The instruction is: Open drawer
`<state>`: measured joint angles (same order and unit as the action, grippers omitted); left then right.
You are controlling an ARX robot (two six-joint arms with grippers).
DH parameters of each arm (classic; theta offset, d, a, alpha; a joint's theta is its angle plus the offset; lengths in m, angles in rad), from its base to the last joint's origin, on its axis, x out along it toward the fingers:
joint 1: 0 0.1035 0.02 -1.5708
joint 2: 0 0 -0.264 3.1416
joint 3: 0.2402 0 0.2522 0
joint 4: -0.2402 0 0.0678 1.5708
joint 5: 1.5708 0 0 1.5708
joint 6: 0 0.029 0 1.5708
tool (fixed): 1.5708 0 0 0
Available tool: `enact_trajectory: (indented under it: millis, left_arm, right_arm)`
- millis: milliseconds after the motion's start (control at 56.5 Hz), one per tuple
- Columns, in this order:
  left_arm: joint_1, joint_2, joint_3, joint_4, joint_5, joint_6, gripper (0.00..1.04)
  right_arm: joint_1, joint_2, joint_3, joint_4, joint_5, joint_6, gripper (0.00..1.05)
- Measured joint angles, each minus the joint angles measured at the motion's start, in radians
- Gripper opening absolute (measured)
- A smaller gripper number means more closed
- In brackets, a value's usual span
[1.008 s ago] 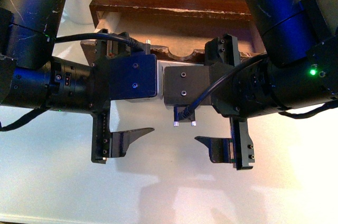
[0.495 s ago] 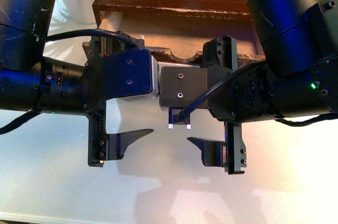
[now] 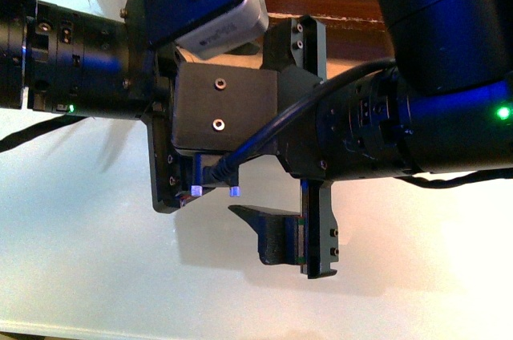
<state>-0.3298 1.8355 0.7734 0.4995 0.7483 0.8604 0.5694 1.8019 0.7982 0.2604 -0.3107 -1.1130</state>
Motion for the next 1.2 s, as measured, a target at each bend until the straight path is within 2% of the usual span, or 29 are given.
enact_trajectory:
  millis: [177,478,637,761,973,1097,1185,1203]
  left_arm:
    - [0.062,-0.048,0.000,0.000,0.006,-0.087,0.96]
    - [0.216,-0.073,0.008,0.029,-0.034,-0.276,0.96]
    - [0.336,-0.087,0.021,0.053,-0.058,-0.415,0.96]
    - [0.440,-0.118,0.025,0.079,-0.090,-0.556,0.96]
    - [0.590,-0.204,0.024,0.120,-0.106,-0.805,0.96]
    - [0.613,-0.230,0.024,0.123,-0.113,-0.857,0.96]
    - [0.612,-0.229,0.021,0.125,-0.117,-0.874,0.96]
    - [0.603,-0.229,0.009,0.155,-0.158,-0.872,0.94]
  right_arm:
    - [-0.062,-0.093,-0.039,0.000,0.008,0.010,0.96]
    - [-0.289,-0.307,-0.145,-0.014,0.013,0.092,0.96]
    - [-0.404,-0.445,-0.217,-0.022,0.009,0.166,0.96]
    - [-0.454,-0.547,-0.285,0.008,0.031,0.262,0.96]
    - [-0.506,-0.734,-0.360,0.093,0.196,0.555,0.96]
    - [-0.512,-0.827,-0.383,0.105,0.320,0.719,0.96]
    - [-0.513,-0.860,-0.386,0.102,0.338,0.780,0.96]
    - [-0.513,-0.861,-0.385,0.102,0.338,0.786,0.96]
